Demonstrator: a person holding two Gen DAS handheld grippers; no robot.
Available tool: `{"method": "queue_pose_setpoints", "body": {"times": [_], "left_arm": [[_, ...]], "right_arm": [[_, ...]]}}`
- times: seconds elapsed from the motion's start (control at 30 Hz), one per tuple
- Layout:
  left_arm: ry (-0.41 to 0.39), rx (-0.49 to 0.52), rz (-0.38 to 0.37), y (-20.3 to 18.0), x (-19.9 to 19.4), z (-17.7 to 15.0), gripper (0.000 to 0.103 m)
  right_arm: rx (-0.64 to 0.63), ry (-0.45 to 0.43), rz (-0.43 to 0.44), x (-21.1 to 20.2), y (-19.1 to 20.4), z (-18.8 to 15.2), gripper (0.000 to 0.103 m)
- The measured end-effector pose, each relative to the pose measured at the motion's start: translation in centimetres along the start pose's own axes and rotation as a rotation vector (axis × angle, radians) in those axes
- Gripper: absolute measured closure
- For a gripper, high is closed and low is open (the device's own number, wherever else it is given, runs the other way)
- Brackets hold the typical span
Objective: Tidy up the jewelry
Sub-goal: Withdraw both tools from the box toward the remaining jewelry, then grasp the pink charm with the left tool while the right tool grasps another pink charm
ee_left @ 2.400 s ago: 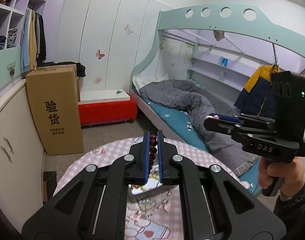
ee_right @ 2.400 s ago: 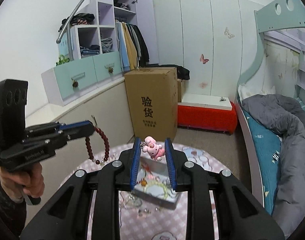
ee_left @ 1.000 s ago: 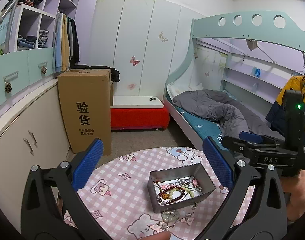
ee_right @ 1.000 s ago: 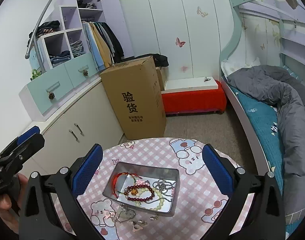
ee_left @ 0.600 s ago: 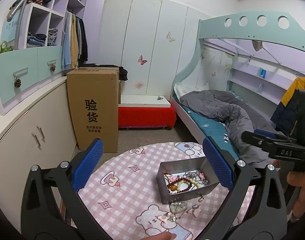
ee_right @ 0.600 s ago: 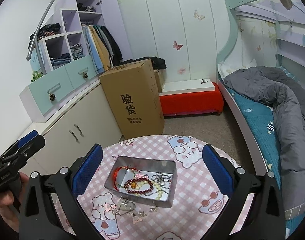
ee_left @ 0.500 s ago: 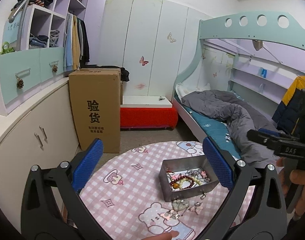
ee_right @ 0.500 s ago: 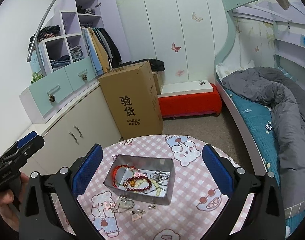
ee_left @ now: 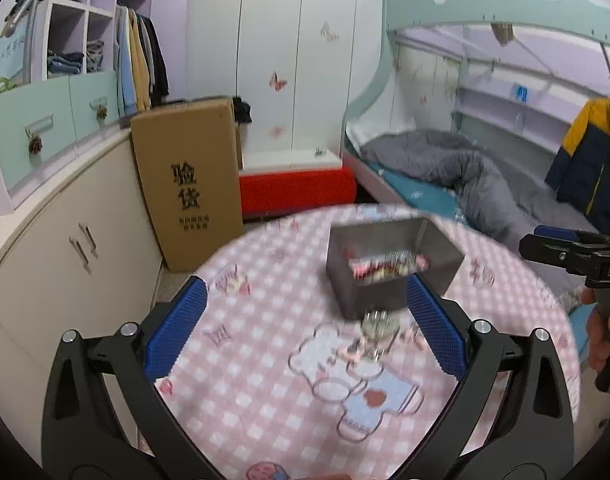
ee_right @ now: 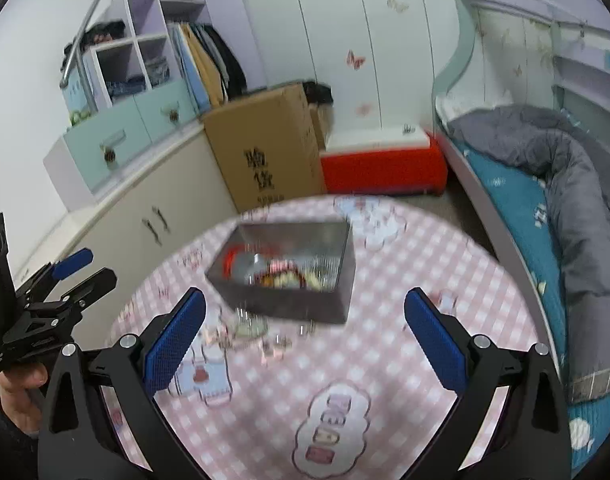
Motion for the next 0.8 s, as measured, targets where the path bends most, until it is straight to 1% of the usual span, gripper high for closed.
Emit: {"method": "queue_pose_setpoints", "body": {"times": [0.1, 0.13, 0.27, 0.4, 0.5, 0.6, 0.63, 0.67, 0.7, 0.73, 0.77, 0.8], "left_arm": [[0.040, 0.013, -0.013, -0.4, 1.1, -1.5, 0.006], [0.064, 0.028, -0.027, -0.7, 1.7, -2.3, 0.006], [0.136, 0.092, -0.035, -2.2, 4.4, -4.2, 0.006], [0.203, 0.136, -0.039, -3.2, 7.0, -5.5, 0.007], [0.247, 0.164, -0.062, -3.9, 8.3, -5.9, 0.015], [0.268, 0.179, -0.097, -4.6, 9.2, -5.8, 0.030], [0.282, 0.186, -0.109, -4.8, 9.5, -6.0, 0.044], [0.296, 0.193, -0.125, -5.1, 9.7, -6.2, 0.055], [0.291, 0.194, -0.134, -5.1, 9.7, -6.2, 0.057], [0.289, 0.194, -0.151, -5.2, 9.6, -6.1, 0.071], [0.290, 0.194, -0.166, -5.2, 9.5, -6.1, 0.075], [0.290, 0.191, -0.170, -5.2, 9.5, -6.1, 0.076]], "right_arm": [[0.017, 0.041, 0.005, 1.0, -0.2, -1.5, 0.007], [0.021, 0.054, 0.006, 1.4, -0.3, -1.8, 0.007], [0.035, 0.100, 0.010, 2.8, -0.5, -3.2, 0.007], [0.040, 0.136, 0.011, 3.8, -0.6, -4.1, 0.007], [0.042, 0.163, 0.014, 4.5, -0.5, -4.6, 0.007], [0.039, 0.192, 0.008, 5.6, -0.3, -5.1, 0.007], [0.039, 0.198, 0.011, 5.9, -0.3, -5.2, 0.007], [0.038, 0.207, 0.016, 6.3, -0.2, -5.4, 0.007], [0.035, 0.213, 0.018, 6.5, -0.1, -5.4, 0.008], [0.026, 0.222, 0.019, 6.9, 0.0, -5.6, 0.008], [0.017, 0.234, 0.021, 7.3, 0.2, -5.7, 0.009], [0.010, 0.241, 0.020, 7.7, 0.3, -5.8, 0.010]]}}
Point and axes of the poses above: each gripper's, at about its wrist camera, not at the fingertips, and x roughly the way its jaws point, y to its left, z to its top, the point moved 3 cm from there along x, roughly the way its jaws point, and after that the axes turned 14 degrees about z, right-handed, at the moved point
